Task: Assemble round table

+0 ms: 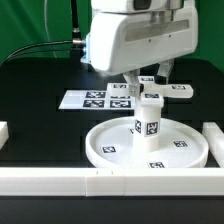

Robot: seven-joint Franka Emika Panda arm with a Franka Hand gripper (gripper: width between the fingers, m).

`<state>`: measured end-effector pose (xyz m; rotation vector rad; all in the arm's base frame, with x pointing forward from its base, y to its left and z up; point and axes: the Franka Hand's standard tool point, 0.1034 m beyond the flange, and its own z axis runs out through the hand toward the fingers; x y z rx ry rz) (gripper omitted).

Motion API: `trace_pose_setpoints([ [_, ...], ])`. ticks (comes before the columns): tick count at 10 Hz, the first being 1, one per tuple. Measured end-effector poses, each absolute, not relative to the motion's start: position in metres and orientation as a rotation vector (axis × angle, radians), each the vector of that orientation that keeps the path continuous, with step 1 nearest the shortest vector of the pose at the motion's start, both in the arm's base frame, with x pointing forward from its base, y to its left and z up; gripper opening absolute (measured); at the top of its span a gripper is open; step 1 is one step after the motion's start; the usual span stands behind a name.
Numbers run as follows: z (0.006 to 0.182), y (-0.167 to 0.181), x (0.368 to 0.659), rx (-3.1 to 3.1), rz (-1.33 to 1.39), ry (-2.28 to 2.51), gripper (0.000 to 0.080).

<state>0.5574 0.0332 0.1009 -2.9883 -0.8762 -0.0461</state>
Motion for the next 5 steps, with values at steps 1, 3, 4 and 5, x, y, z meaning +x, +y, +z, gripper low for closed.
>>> trace_pose_setpoints([
  [1, 0.1008, 0.0344, 0.5569, -3.025, -0.043, -0.681, 0.0440],
  [3, 0.1009, 0.0364, 0.5567, -3.054, -0.037, -0.285, 0.0440],
  [4, 0.1018, 0.0365, 0.5576, -3.053, -0.036, -0.172, 0.0440],
  [5, 0.1017, 0.0364, 0.5584, -3.058, -0.044, -0.054, 0.0440],
])
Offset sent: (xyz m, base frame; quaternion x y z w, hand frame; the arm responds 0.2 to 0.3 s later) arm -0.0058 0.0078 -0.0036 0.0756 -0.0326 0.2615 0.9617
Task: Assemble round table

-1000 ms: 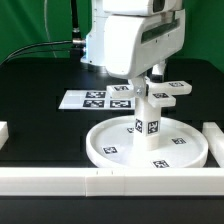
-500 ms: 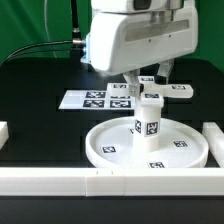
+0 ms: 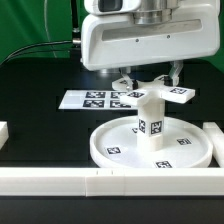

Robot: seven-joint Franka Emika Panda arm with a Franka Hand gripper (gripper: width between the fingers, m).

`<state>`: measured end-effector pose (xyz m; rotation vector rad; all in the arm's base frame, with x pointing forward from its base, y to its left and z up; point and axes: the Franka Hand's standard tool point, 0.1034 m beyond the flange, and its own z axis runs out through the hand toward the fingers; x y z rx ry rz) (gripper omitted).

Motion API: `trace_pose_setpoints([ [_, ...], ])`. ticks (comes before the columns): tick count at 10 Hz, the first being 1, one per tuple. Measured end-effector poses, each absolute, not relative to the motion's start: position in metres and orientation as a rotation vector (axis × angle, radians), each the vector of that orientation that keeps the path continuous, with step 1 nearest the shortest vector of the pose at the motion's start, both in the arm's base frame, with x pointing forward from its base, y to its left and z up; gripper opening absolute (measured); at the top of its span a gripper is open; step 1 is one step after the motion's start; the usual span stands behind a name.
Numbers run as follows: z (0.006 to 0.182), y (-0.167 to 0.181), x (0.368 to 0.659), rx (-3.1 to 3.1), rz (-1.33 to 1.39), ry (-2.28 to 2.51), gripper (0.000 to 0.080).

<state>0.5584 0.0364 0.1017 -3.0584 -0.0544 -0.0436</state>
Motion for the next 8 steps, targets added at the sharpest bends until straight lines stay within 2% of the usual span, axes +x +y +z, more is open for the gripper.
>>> trace_pose_setpoints([
  [8, 0.1020, 0.0359, 0.5597, -2.932, -0.014, 0.789, 0.0440],
])
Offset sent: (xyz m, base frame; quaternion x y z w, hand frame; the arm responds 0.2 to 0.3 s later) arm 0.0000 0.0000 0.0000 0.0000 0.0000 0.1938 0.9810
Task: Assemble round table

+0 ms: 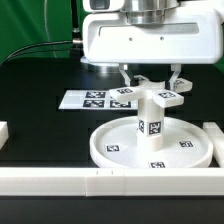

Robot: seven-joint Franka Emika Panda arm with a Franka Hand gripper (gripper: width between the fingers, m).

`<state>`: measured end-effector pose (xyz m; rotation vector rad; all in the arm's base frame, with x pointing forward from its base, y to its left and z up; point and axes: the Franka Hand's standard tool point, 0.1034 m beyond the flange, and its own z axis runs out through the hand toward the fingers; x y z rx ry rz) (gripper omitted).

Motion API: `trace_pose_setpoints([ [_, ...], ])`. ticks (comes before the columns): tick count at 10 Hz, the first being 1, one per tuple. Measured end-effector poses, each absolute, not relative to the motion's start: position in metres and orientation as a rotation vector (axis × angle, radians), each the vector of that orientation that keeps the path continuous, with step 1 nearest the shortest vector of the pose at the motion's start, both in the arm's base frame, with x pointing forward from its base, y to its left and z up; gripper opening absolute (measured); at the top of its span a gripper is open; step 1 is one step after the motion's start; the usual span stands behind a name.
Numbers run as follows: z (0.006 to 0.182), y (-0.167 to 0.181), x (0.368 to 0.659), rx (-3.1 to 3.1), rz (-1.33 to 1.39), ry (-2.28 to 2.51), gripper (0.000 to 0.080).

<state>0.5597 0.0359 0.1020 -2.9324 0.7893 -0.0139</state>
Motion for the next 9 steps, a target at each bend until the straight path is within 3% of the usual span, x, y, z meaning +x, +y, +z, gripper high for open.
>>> trace_pose_setpoints([
  [9, 0.1022, 0.0345, 0.5620, -2.542, 0.032, 1.567, 0.0440],
])
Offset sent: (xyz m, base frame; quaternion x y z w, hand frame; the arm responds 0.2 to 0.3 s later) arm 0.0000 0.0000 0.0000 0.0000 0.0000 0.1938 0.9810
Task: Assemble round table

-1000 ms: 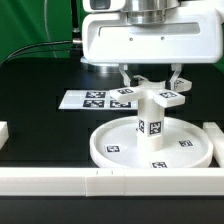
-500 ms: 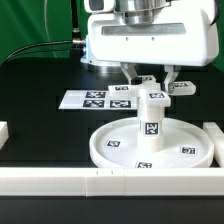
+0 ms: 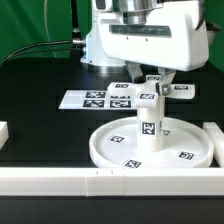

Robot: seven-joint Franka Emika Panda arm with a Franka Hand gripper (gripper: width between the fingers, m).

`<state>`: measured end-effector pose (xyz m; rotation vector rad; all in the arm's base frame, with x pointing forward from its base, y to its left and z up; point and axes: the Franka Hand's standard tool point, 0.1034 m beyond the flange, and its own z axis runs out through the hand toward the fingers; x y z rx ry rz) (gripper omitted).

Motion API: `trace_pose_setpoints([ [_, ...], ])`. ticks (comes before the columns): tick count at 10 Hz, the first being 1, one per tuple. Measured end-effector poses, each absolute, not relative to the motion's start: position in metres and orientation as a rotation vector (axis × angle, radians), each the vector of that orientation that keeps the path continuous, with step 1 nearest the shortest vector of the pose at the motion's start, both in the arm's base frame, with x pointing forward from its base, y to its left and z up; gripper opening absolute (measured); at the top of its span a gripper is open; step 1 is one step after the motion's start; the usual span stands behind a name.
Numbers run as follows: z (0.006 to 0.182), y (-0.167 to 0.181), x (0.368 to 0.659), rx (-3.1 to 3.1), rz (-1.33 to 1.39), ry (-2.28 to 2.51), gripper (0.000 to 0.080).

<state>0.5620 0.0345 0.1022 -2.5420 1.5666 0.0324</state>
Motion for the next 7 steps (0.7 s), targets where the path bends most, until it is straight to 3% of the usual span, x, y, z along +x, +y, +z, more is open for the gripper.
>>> trace_pose_setpoints([
  [5, 0.1005, 0.0367, 0.5620, -2.211, 0.056, 1.952, 0.0440],
  [6, 0.1001, 0.0378, 0.5618, -2.209, 0.059, 1.953, 0.0494],
  [7, 0.1019, 0.0383, 0.5612, -2.220, 0.064, 1.941, 0.0494],
])
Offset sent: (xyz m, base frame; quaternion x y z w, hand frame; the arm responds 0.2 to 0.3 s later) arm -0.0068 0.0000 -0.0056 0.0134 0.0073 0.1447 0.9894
